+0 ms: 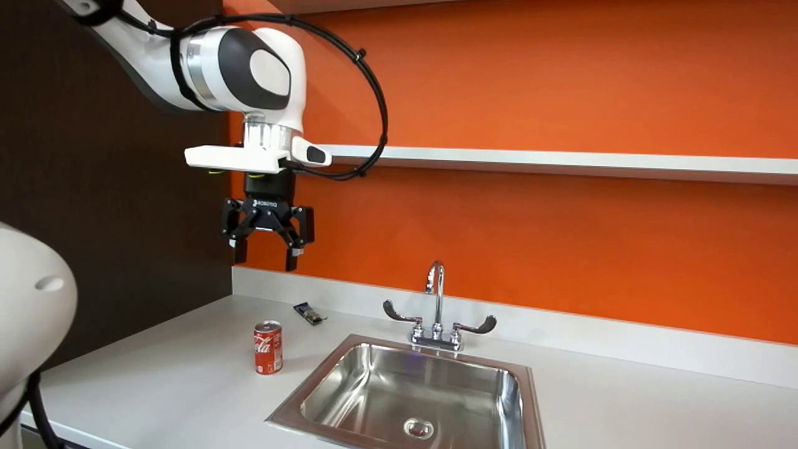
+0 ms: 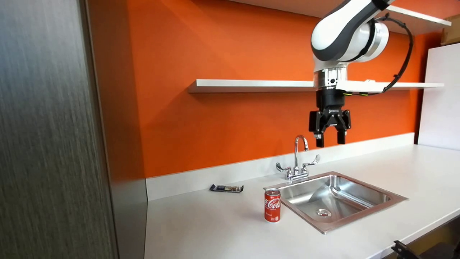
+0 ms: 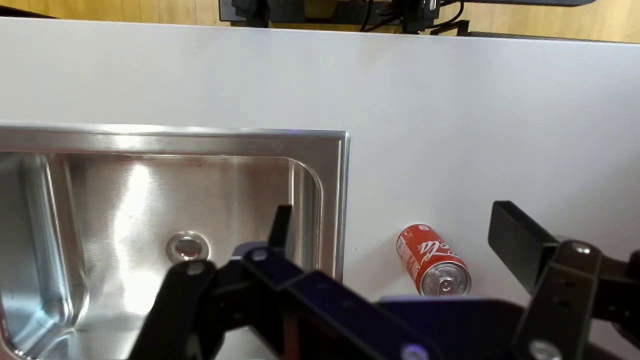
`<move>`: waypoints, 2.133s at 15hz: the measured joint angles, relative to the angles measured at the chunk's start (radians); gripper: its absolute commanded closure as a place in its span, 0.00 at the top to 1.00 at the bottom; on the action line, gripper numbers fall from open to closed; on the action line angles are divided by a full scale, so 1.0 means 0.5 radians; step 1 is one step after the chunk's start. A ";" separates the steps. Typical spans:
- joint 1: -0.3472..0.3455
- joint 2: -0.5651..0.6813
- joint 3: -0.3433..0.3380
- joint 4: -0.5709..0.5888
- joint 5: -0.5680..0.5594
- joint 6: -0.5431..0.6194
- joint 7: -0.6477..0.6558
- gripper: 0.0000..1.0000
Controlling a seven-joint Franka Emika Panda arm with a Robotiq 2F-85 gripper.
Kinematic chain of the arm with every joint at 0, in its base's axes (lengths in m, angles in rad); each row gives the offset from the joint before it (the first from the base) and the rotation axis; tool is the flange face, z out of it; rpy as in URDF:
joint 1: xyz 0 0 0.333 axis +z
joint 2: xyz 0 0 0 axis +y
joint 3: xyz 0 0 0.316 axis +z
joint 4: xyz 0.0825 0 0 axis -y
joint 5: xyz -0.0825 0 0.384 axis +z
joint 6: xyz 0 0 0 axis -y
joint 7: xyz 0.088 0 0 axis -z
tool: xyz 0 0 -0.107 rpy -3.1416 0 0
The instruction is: Put the can on the bottom shelf
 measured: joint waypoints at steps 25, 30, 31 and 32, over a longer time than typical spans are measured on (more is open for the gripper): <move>0.139 0.860 0.242 -0.110 0.057 0.931 0.250 1.00; 0.169 1.051 0.263 -0.081 0.061 1.072 0.251 1.00; 0.175 1.082 0.267 -0.071 0.061 1.090 0.251 1.00; 0.178 1.110 0.275 -0.060 0.063 1.106 0.251 1.00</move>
